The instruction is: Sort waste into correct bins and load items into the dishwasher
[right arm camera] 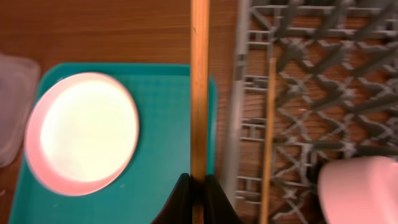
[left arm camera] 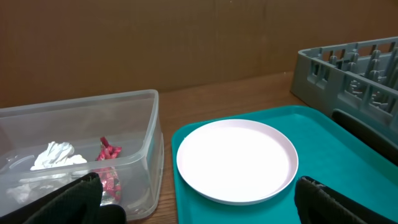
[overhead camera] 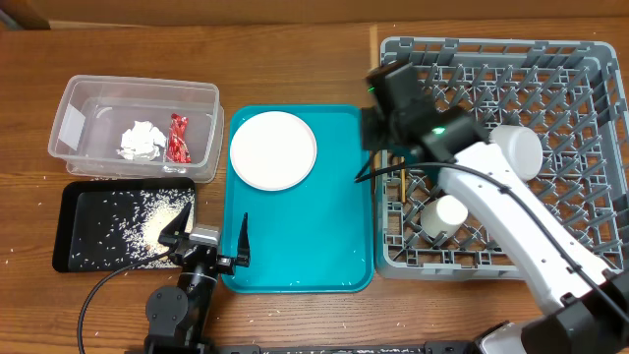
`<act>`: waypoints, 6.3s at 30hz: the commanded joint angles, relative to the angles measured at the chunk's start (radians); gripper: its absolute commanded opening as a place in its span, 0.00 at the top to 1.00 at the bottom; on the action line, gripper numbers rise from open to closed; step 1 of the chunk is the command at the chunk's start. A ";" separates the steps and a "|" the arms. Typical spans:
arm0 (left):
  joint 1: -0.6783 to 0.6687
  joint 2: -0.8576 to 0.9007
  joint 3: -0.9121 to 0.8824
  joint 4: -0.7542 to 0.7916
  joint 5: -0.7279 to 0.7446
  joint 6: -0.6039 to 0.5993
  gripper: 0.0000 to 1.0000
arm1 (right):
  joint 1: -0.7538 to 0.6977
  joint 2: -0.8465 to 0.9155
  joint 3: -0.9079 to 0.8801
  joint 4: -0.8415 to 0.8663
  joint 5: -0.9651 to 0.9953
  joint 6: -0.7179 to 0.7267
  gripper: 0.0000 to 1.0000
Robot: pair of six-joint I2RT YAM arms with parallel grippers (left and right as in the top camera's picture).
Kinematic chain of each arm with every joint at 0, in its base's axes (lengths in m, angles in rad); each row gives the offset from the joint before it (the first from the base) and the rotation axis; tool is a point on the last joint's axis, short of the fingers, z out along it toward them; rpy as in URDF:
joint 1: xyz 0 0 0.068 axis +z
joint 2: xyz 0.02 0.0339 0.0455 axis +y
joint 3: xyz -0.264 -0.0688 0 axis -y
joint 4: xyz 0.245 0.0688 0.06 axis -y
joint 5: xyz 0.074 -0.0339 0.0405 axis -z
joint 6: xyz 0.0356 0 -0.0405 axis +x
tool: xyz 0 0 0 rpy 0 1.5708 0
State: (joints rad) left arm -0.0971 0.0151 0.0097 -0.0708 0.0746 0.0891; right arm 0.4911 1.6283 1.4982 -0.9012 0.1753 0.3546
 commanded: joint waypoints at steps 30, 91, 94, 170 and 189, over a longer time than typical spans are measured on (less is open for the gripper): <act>0.007 -0.010 -0.005 -0.001 -0.006 0.009 0.00 | 0.158 0.356 -0.012 0.310 -0.158 0.328 0.53; 0.007 -0.010 -0.005 -0.001 -0.006 0.009 0.00 | -0.095 0.180 -0.012 0.212 0.924 -0.227 0.96; 0.007 -0.010 -0.005 -0.001 -0.006 0.009 0.00 | -0.085 0.180 -0.012 0.141 0.809 -0.157 0.96; 0.007 -0.010 -0.005 -0.001 -0.006 0.009 0.00 | -0.335 -1.625 -1.490 0.848 -0.415 -0.301 0.00; 0.007 -0.010 -0.005 -0.001 -0.006 0.009 0.00 | -0.335 -1.625 -1.490 0.844 -0.413 -0.301 0.00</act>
State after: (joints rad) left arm -0.0971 0.0151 0.0090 -0.0704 0.0715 0.0887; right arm 0.1623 0.0147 0.0185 -0.0639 -0.2325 0.0486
